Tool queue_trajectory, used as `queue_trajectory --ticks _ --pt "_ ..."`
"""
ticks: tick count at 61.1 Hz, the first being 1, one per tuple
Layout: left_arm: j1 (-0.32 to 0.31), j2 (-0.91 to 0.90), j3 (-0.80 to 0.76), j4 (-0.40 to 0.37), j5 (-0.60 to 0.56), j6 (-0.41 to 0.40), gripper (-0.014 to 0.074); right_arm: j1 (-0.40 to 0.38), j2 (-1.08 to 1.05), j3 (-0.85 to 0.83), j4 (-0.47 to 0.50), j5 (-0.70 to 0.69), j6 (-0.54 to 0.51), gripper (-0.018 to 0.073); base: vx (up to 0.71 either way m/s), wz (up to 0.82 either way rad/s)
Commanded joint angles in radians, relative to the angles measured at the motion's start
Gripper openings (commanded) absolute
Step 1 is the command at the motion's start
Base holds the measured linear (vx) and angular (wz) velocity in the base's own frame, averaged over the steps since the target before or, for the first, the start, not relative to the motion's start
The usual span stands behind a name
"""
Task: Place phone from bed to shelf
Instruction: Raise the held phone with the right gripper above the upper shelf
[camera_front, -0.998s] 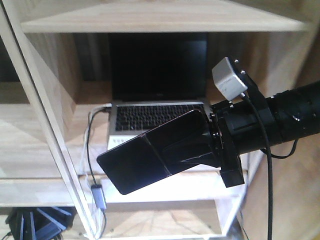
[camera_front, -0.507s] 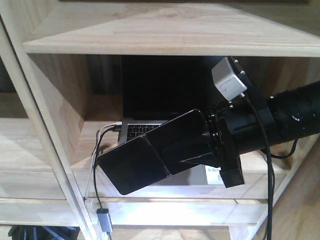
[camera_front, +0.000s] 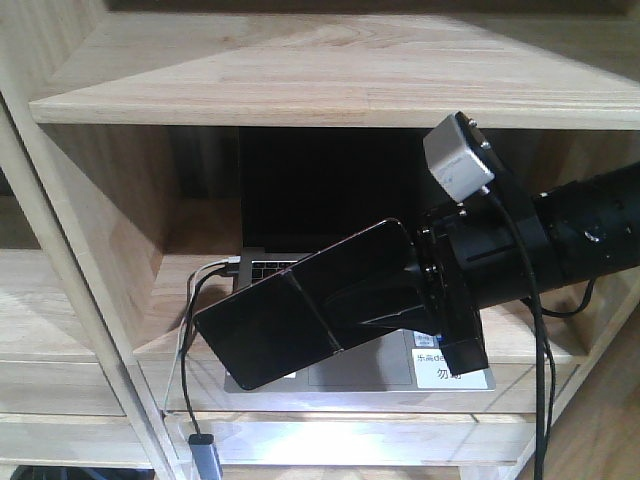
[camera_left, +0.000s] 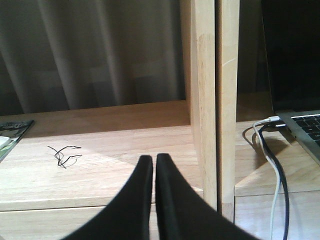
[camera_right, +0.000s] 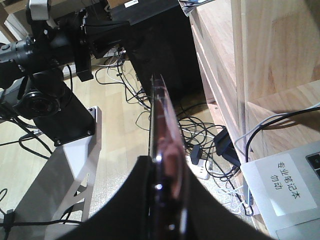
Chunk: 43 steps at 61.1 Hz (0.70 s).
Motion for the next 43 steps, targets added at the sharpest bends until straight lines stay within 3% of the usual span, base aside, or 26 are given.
queue_trajectory --ticks 1,43 --pt "0.003 -0.006 -0.023 -0.009 -0.073 -0.006 0.0001 0.0 -0.033 -0.028 0.079 0.072 -0.011 -0.0003 0.01 0.0" --pt "0.003 -0.006 -0.023 -0.009 -0.073 -0.006 0.0001 0.0 -0.033 -0.028 0.079 0.071 -0.011 -0.0003 0.0 0.0"
